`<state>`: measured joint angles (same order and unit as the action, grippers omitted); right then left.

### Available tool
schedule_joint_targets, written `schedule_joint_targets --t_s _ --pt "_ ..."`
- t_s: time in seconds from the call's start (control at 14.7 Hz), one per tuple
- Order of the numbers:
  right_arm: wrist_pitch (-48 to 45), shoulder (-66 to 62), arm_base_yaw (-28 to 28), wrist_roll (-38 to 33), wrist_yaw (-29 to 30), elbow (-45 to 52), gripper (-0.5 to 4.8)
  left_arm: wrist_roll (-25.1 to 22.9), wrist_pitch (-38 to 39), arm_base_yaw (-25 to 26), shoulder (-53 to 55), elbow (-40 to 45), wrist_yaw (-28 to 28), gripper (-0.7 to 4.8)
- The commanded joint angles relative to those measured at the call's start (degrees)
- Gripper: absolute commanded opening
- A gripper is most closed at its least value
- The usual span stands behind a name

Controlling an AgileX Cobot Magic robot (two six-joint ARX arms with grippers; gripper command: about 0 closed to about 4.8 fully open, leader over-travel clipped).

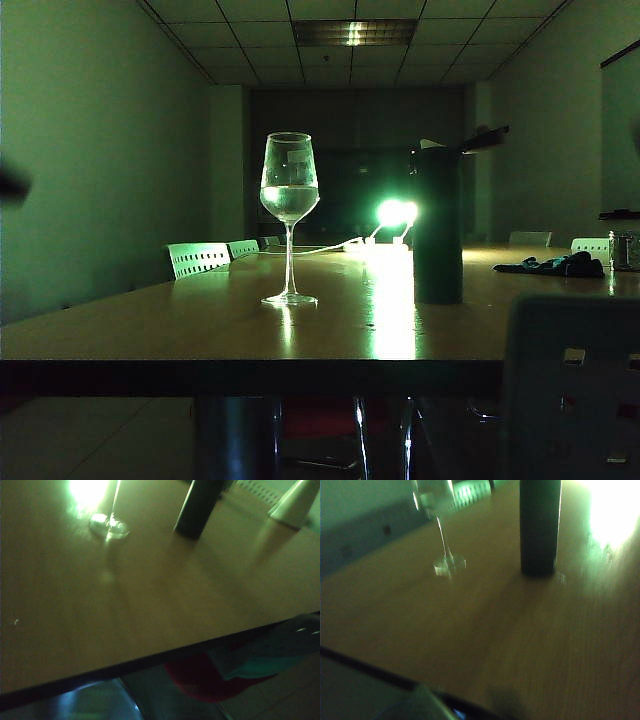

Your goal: Pick up the black thermos cup, pour some water from it into the stemmed glass, and then put the thermos cup back on the table.

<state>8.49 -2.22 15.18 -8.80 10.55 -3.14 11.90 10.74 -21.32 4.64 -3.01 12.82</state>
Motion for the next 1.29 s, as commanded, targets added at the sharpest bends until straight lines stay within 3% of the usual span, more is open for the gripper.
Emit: schedule_joint_targets --t_s 0.07,0.27,0.61,0.89,0.95,1.02,1.09,1.16,1.29 --pt "-2.2 0.0 -0.1 0.8 -0.5 3.0 -0.01 -2.2 -1.1 3.3 -1.6 2.6 -1.9 -0.06" --pt "-0.6 0.0 -0.1 1.7 -0.5 2.9 0.00 -0.7 -1.4 9.1 -1.7 2.6 -2.7 -0.05" --pt "-0.4 0.6 -0.2 1.7 -0.4 2.9 0.00 -0.8 -2.1 23.5 -4.3 2.6 -2.7 -0.05" --pt "-0.7 2.0 -9.5 1.7 1.0 2.9 0.00 -0.7 -2.0 25.5 -4.3 2.6 -1.9 -0.05" --pt "-0.7 2.0 -10.6 1.8 -6.7 2.9 -0.01 -0.7 -1.9 25.6 -4.3 2.6 -0.5 -0.05" --pt "-0.8 2.0 -10.8 1.9 -18.5 2.9 -0.01 -0.7 -1.8 25.6 -4.3 2.6 0.5 -0.05" --pt "-1.3 2.0 -10.8 1.9 -23.5 2.9 -0.01 -0.7 -1.8 25.6 -4.3 2.6 0.5 -0.05" --pt "-2.5 2.0 -11.0 4.5 -25.0 2.9 0.00 -0.7 -1.8 25.6 -4.3 2.6 0.5 -0.05" --pt "-5.8 2.0 -13.1 7.6 -22.3 2.9 -0.01 -0.9 -2.4 25.6 -4.3 2.5 0.3 -0.05"
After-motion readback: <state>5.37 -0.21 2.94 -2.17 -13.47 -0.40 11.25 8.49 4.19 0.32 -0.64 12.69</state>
